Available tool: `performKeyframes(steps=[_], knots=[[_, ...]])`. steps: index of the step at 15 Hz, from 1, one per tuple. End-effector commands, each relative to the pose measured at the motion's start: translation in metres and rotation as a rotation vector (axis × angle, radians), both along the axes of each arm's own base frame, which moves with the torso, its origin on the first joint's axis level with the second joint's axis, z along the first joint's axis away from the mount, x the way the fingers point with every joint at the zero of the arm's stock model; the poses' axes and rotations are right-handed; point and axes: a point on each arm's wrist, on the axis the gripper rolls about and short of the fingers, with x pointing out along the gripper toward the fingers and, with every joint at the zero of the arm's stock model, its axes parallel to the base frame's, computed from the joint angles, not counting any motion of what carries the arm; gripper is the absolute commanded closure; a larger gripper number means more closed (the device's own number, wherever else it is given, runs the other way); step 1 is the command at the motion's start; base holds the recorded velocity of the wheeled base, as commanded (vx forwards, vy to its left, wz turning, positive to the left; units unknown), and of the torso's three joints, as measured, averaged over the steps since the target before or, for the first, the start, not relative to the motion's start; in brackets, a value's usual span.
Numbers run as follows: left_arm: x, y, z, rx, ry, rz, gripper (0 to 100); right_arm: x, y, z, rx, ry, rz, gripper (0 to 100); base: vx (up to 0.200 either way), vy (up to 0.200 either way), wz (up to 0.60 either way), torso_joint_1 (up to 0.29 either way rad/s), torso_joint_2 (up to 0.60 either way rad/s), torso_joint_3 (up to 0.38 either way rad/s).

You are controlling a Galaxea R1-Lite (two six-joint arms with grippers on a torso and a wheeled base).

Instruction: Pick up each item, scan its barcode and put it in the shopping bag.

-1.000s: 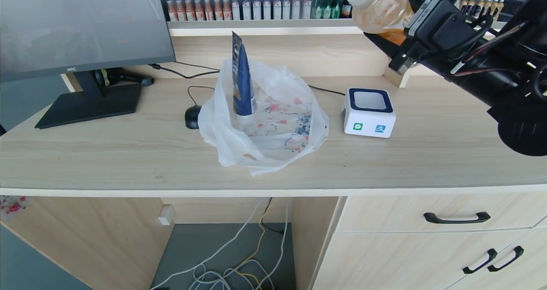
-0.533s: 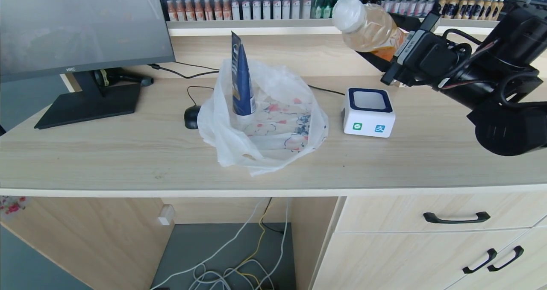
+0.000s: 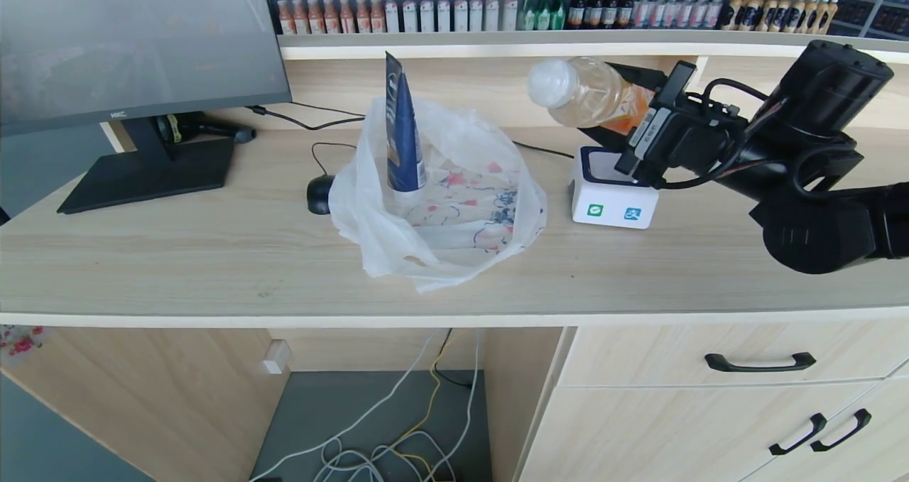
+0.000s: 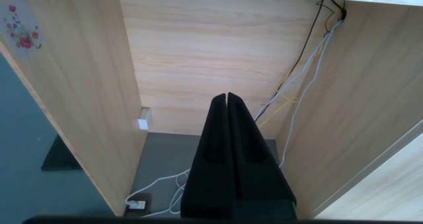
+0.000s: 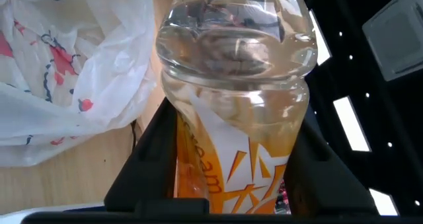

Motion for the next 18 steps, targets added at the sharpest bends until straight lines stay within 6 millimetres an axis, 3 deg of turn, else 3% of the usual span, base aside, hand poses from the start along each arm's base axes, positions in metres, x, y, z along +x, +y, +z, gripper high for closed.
performKeyframes(steps=[1, 8, 18], knots=[[0.000, 0.000, 0.000, 0.000, 0.000, 0.000, 100, 0.002, 0.000, -0.003, -0.003, 0.008, -0.002, 100, 0.000, 0.000, 0.00, 0.000, 0.00, 0.000], [0.000, 0.000, 0.000, 0.000, 0.000, 0.000, 100, 0.002, 0.014, -0.013, -0.026, 0.014, 0.022, 100, 0.000, 0.000, 0.00, 0.000, 0.00, 0.000], [0.000, 0.000, 0.000, 0.000, 0.000, 0.000, 100, 0.001, 0.015, -0.016, -0.030, 0.024, 0.025, 100, 0.000, 0.000, 0.00, 0.000, 0.00, 0.000]])
